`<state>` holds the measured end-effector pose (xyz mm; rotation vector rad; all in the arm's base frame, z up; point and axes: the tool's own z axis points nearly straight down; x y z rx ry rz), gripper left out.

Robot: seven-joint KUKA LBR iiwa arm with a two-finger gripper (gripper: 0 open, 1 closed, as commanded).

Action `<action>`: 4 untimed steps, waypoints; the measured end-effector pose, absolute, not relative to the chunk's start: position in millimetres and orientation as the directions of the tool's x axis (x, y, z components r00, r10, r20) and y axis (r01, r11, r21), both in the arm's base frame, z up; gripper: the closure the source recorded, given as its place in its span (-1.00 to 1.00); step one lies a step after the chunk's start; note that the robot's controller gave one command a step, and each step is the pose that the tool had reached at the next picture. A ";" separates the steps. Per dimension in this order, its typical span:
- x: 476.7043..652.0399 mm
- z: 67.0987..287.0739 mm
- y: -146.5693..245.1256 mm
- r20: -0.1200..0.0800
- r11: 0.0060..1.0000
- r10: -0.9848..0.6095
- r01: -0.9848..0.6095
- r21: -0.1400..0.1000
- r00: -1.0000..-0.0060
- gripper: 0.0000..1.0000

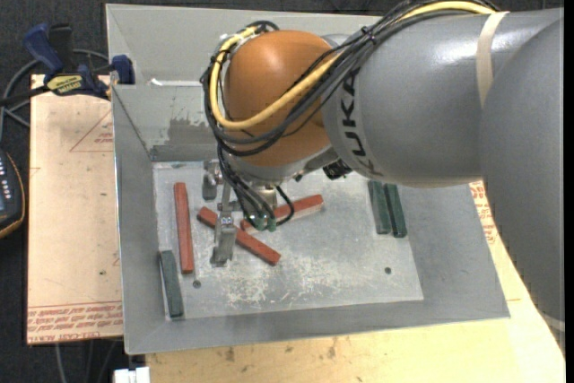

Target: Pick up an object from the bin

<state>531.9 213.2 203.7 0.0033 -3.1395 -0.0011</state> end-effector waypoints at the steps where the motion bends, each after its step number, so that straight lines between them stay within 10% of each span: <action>1: 532.0 131.7 166.9 0.005 0.987 0.163 0.163 -0.002 -0.987 -1.00; 2: 582.7 68.1 123.1 0.000 0.950 0.313 0.313 -0.001 -0.950 -1.00; 3: 583.0 70.0 125.1 0.000 0.950 0.313 0.313 0.002 -0.950 1.00; 4: 586.2 199.4 113.8 -0.009 0.995 -0.099 -0.099 0.001 -0.995 1.00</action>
Offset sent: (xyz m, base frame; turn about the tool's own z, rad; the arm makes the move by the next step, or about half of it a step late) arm 0.0009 -0.0452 -0.0695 0.1655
